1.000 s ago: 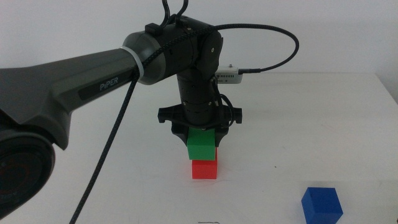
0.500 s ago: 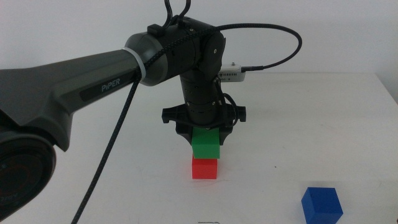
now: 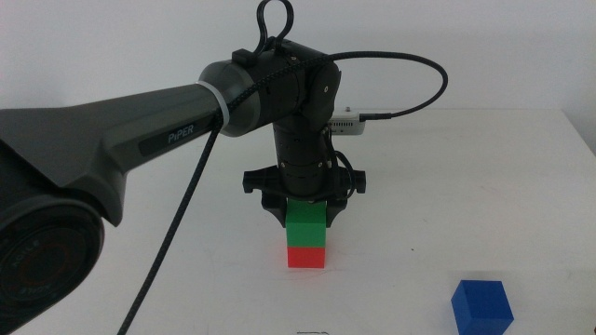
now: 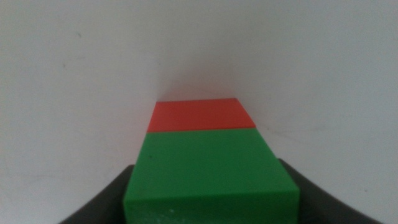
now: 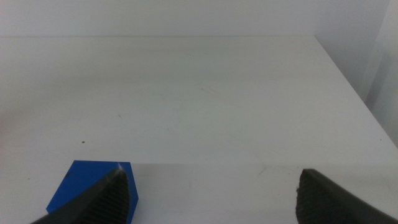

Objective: Stack red cubes first, then green, then blue cubes in a specific spot.

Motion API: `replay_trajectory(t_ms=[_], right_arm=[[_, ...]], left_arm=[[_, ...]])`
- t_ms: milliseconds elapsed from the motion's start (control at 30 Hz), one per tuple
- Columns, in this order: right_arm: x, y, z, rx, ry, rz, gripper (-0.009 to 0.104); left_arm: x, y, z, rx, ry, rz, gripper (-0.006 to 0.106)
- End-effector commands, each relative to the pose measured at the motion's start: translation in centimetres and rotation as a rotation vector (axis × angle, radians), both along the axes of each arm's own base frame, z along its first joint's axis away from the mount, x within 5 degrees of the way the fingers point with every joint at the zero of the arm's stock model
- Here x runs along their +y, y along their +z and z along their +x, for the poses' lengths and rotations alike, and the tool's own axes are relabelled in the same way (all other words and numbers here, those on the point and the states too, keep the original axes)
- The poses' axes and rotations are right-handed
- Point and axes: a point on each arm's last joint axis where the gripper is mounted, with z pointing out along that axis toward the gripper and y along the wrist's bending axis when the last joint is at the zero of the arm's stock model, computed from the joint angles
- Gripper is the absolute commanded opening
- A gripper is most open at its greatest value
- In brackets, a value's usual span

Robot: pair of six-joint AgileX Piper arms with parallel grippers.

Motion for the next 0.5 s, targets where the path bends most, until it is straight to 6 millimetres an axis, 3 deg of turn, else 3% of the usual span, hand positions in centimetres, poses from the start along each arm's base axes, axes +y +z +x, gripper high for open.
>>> replay_trajectory(t_ms=[0, 167, 233, 333, 467], right_arm=[[-0.1, 1.4, -0.1, -0.113, -0.004, -0.015, 0.08], [-0.1, 1.4, -0.1, -0.113, -0.004, -0.015, 0.08], [-0.1, 1.4, -0.1, -0.113, -0.004, -0.015, 0.08], [-0.1, 1.4, -0.1, -0.113, -0.004, -0.015, 0.08], [-0.1, 1.4, -0.1, -0.113, -0.004, -0.015, 0.08]], left_arm=[[0.1, 2.8, -0.1, -0.076, 0.01, -0.051, 0.07], [0.1, 3.2, -0.1, -0.09, -0.027, -0.052, 0.094], [0.4, 4.2, -0.4, -0.108, -0.051, -0.059, 0.094], [1.4, 6.9, -1.2, -0.144, -0.067, -0.078, 0.094], [3.8, 12.1, -3.5, -0.211, -0.128, -0.088, 0.094]])
